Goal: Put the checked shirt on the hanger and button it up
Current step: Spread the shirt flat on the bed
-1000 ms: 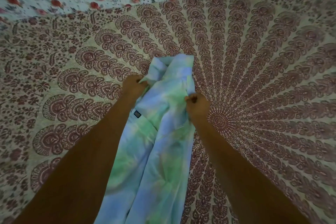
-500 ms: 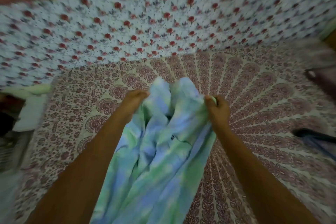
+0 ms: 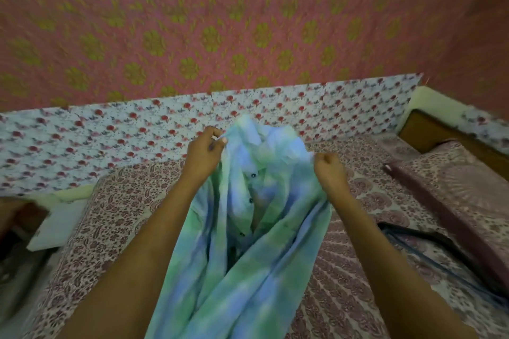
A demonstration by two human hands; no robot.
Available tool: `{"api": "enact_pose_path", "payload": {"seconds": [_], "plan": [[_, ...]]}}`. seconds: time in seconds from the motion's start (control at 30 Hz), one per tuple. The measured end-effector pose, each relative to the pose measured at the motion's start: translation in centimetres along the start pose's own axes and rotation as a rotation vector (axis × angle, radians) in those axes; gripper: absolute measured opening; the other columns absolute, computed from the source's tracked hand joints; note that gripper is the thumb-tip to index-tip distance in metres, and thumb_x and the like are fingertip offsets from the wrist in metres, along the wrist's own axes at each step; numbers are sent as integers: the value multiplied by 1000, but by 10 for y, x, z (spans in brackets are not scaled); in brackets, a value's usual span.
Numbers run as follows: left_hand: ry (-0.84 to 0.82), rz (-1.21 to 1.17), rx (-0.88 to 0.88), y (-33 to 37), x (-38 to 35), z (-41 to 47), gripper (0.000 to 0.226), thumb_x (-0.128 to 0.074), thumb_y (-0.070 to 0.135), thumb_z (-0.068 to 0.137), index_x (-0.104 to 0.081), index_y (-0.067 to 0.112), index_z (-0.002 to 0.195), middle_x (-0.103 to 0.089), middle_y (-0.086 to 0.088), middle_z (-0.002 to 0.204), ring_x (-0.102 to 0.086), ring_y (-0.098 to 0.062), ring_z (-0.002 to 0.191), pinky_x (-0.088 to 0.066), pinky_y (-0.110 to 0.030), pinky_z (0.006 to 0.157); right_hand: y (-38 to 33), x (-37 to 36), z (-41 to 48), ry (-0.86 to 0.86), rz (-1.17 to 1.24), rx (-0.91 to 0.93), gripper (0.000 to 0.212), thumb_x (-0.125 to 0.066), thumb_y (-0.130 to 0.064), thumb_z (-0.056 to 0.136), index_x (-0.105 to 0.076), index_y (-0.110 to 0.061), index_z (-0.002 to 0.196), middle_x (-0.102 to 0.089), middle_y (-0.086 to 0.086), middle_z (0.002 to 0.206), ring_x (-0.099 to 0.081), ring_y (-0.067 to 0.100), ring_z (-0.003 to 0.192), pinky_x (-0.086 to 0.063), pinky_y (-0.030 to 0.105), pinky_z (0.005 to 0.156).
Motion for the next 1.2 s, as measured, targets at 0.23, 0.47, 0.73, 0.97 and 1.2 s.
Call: {"api": "enact_pose_path", "payload": {"seconds": [0.23, 0.47, 0.73, 0.97, 1.2], "plan": [[27, 101, -27, 93, 31, -73, 31, -60, 29, 88, -49, 10, 66, -37, 1, 54, -34, -13, 49, -23, -26, 49, -59, 86, -74, -247, -167, 275, 31, -51, -17, 90, -42, -10, 61, -37, 7, 57, -34, 20, 54, -25, 27, 53], [-578, 339, 262, 179, 50, -139, 40, -61, 47, 81, -69, 11, 97, -62, 3, 94, -60, -21, 89, -48, -32, 78, -83, 163, -127, -436, -110, 138, 45, -41, -35, 97, -46, -1, 125, -50, 23, 126, -53, 34, 108, -45, 43, 93], [-304, 58, 136, 273, 100, -132, 49, -70, 51, 60, -64, 10, 84, -65, -16, 77, -64, -26, 66, -55, -34, 63, -136, 229, -145, -489, 85, 200, 37, -51, -35, 91, -67, -3, 99, -71, 22, 89, -68, 35, 81, -55, 48, 80], [-175, 115, 99, 227, 60, -92, 22, -61, 28, 88, -61, 10, 75, -59, -6, 73, -59, -9, 56, -43, -19, 54, -101, 205, -100, -264, -9, 353, 20, -56, -15, 89, -60, 4, 92, -58, 15, 83, -55, 22, 81, -43, 28, 63], [-380, 173, 138, 107, -24, -47, 19, -63, 20, 87, -62, 1, 85, -47, -12, 76, -46, -20, 73, -36, -32, 64, 2, 137, -31, -182, -70, 175, 40, -62, -13, 85, -30, -15, 60, -28, 5, 57, -31, 17, 57, -21, 28, 54]]}}
Point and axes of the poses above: each hand's wrist, its own z-axis towards the middle knuckle, its own x-axis out of the back of the hand, y = z × x, the point moved 6 cm from there along z, towards the middle knuckle
